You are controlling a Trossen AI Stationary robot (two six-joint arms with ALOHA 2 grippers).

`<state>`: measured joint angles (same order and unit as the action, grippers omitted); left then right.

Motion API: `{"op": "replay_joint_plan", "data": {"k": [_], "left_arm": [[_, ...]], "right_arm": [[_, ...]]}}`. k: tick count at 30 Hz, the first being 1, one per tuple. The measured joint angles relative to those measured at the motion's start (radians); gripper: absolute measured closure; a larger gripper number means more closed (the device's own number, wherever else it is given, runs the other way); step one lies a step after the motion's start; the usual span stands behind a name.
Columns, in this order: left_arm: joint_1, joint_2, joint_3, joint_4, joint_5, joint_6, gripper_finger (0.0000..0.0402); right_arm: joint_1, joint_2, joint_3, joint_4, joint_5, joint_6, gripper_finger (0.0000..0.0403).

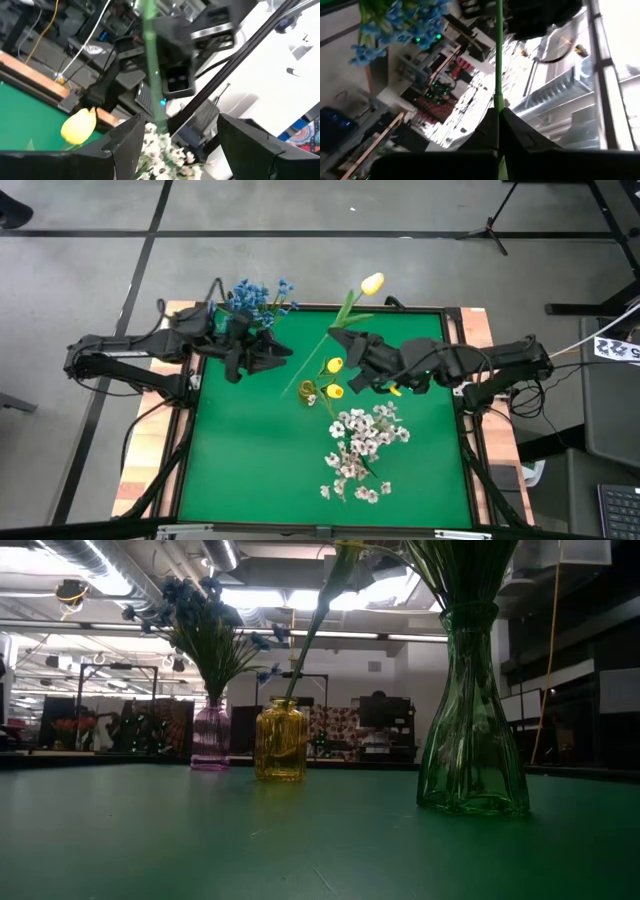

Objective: Sort flowers into vase by color
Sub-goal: Put the yellow flower into the yellow vase

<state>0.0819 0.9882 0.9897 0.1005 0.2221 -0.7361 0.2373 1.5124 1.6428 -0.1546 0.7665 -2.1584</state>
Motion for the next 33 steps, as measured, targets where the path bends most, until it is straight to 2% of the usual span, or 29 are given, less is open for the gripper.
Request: {"op": "replay_joint_plan", "data": {"k": [12, 25, 33], "left_arm": [[0.019, 0.138, 0.0, 0.187, 0.12, -0.015, 0.0157], [0.016, 0.145, -0.001, 0.202, 0.137, -0.022, 0.0157], [0.016, 0.145, -0.001, 0.195, 0.142, -0.012, 0.0158]], "right_arm": [[0.044, 0.015, 0.0, 0.024, -0.054, 0.004, 0.0402], [-0.007, 0.09, -0.001, 0.077, -0.105, 0.001, 0.0402], [-0.029, 0.091, -0.001, 0.105, -0.147, 0.011, 0.0402]]}}
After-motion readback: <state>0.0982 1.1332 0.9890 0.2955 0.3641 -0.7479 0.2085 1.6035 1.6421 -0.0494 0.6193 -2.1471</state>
